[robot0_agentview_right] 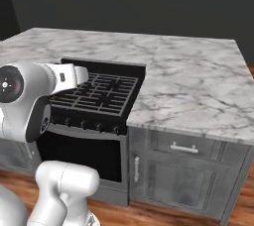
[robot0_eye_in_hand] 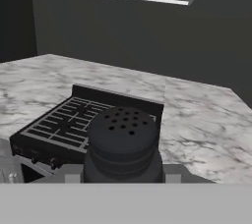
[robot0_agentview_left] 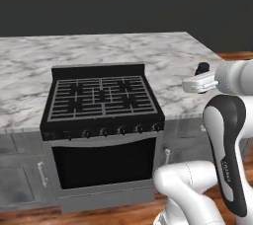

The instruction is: Take 2 condiments from the cabinet and move them on the counter near the stove.Make sure the condiments are lined up with each other, next to each other.

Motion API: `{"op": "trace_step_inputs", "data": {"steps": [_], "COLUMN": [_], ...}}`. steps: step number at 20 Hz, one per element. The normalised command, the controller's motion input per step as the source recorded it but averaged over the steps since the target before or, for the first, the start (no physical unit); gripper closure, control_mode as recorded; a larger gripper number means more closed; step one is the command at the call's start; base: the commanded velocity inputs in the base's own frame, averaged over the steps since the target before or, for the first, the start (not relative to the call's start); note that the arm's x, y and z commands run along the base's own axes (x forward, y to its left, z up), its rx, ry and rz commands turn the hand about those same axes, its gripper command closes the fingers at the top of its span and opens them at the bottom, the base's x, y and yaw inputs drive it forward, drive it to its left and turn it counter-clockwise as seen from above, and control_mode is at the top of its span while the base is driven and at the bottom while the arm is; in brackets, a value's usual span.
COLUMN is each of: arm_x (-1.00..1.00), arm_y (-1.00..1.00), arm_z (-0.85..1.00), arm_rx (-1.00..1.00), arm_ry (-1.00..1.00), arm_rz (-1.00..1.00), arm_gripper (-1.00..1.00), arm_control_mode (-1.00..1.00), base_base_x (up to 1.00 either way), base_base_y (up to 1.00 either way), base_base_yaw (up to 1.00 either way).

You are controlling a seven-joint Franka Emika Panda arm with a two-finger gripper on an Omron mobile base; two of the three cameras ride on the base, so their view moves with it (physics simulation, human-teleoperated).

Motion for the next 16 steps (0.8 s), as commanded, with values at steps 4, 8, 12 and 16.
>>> {"op": "trace_step_inputs", "data": {"steps": [4,8,12,16], "arm_x": [0.0,0.0,0.0,0.0], "arm_y": [0.0,0.0,0.0,0.0], "arm_z": [0.0,0.0,0.0,0.0], "arm_rx": [0.0,0.0,0.0,0.0], "arm_ry": [0.0,0.0,0.0,0.0], "arm_rz": [0.0,0.0,0.0,0.0], "arm_gripper": [1.0,1.0,1.0,1.0], "arm_control_mode": [1.0,1.0,1.0,1.0], "base_base_x": [0.36,0.42,0.46,0.46], "base_base_y": [0.49,0.29,0.12,0.0], "base_base_yaw": [-0.01,-0.01,0.0,0.0]}}
